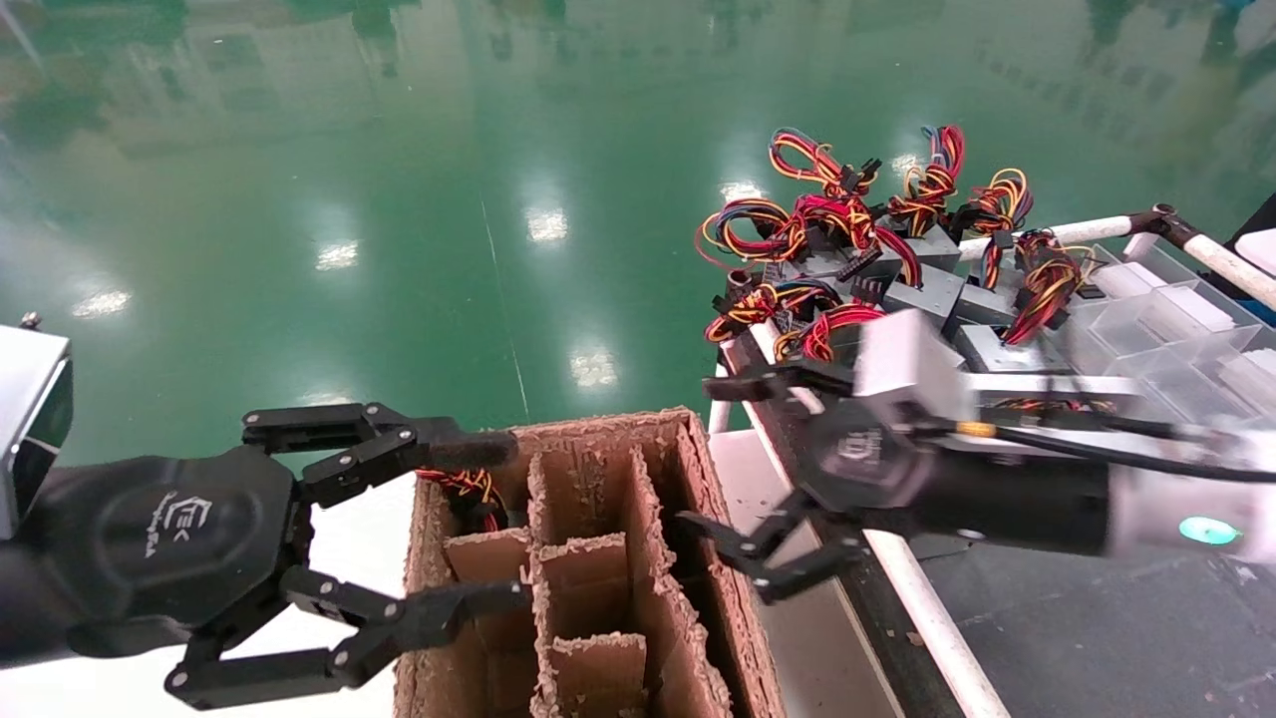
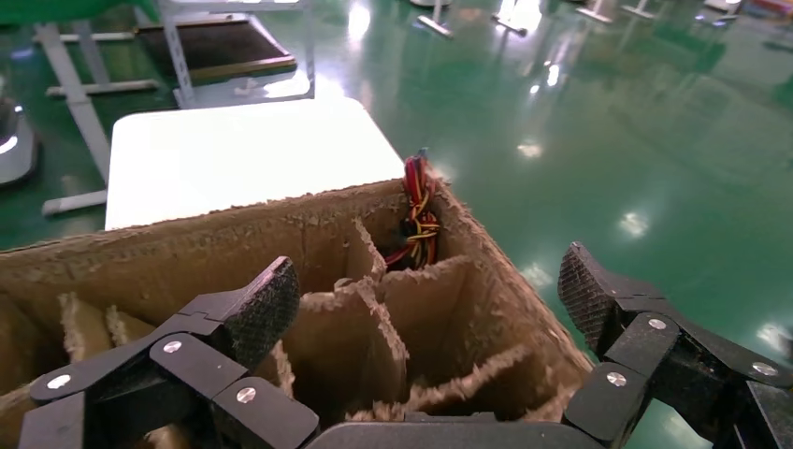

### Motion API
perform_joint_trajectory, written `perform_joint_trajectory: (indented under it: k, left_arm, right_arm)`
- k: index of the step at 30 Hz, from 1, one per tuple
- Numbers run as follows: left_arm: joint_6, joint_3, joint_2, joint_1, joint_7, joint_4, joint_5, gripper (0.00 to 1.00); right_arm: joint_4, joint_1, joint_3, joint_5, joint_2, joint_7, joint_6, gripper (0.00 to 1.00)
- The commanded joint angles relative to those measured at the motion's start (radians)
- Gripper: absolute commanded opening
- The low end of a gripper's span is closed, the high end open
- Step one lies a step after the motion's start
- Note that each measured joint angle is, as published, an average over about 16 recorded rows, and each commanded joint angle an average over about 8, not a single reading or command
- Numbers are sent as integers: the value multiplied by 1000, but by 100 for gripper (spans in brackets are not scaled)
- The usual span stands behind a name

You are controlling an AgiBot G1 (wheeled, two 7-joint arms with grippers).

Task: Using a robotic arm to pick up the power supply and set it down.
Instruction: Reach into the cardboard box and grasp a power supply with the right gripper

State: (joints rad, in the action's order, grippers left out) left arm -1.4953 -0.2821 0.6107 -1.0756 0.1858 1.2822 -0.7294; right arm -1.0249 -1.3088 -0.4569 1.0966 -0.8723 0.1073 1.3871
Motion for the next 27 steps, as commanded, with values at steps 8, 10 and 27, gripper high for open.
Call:
perform_joint_trajectory:
  k: [8,10,27]
  left_arm:
    - [0,0,0,0,0,0,0,100]
    - [0,0,0,0,0,0,1,100]
    - [0,-1,0,0,-1,-1,1,100]
  right_arm:
    - [227,-141,-81,101,-166,-106,51,100]
    - [250,-157,-89,110,-183,-118,58,100]
    - [367,-175,-117,175,-272,-156,-32,100]
